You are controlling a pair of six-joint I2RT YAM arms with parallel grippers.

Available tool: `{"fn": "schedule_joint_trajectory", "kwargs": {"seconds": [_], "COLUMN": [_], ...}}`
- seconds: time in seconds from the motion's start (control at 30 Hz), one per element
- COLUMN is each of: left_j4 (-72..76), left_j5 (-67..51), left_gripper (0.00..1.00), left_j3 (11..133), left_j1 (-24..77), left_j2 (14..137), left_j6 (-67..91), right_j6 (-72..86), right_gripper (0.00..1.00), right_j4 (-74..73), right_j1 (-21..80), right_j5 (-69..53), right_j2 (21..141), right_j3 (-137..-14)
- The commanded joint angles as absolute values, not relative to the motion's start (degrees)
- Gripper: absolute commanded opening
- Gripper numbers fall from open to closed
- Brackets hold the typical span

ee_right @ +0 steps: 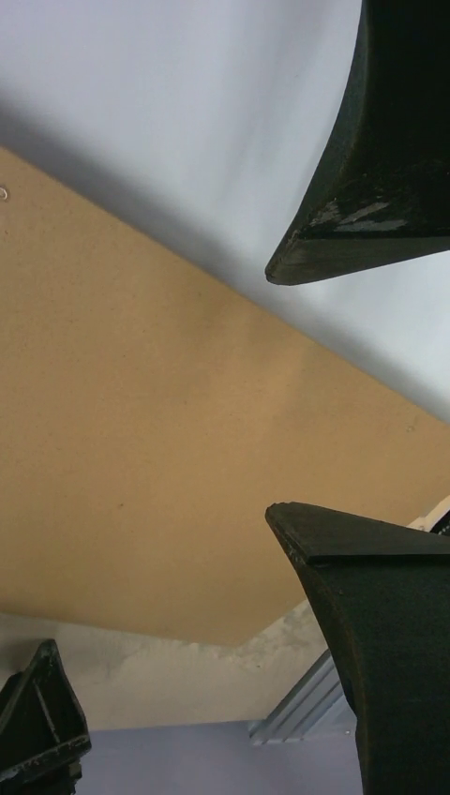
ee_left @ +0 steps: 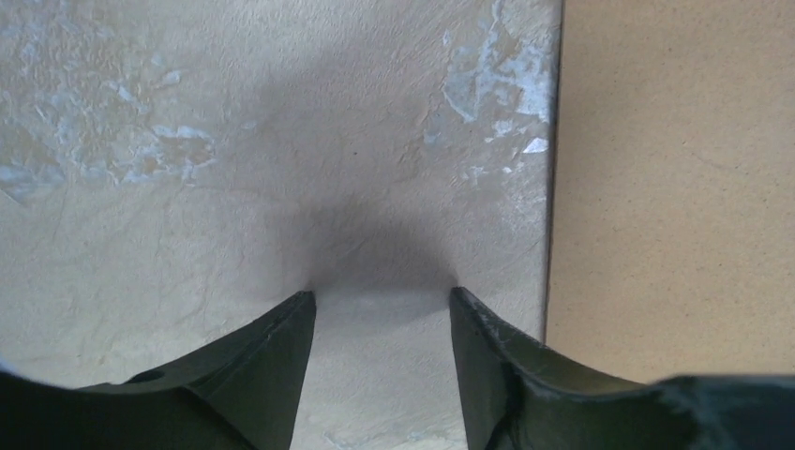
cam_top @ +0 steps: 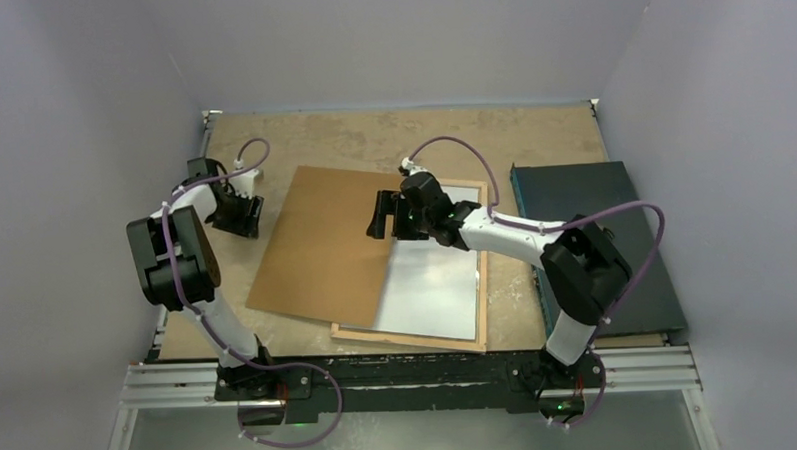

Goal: Put the photo into the frame
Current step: Move the photo frame item to the center of the board.

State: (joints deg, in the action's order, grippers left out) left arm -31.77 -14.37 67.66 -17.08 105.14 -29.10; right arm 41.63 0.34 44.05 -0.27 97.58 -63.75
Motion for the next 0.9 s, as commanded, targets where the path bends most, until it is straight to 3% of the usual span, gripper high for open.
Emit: {"fn": "schedule_joint_trajectory", "kwargs": {"seconds": [0.0, 0.37, 0.6, 0.87], "left_j4": [-28.1, -26.0, -25.6, -25.4], "left_j5": [-14.7, -16.1, -16.5, -16.3], "left_gripper": [0.49, 0.27, 0.09, 0.02], "left_j3": [65.2, 61.7, 60.6, 60.4], "left_j1": [-15.7, -12.5, -10.8, -9.9], "left_j2": [106.3, 107.6, 107.8, 107.6], "left_j6": [-29.5, -28.9, -28.8, -28.4], "right_j6": [43.2, 46.0, 47.7, 48.9], "right_gripper": [0.86, 0.83, 0.83, 0.87], "right_j4": [7.2, 10.9, 9.8, 8.2], "right_j1": [42.9, 42.1, 42.1, 41.9], "right_j5": [-6.3, -9.6, -8.3, -5.8], "right_j2": [100.9, 103.1, 102.1, 98.3], "right_j3": [-64.7, -62.9, -61.1, -58.6]}}
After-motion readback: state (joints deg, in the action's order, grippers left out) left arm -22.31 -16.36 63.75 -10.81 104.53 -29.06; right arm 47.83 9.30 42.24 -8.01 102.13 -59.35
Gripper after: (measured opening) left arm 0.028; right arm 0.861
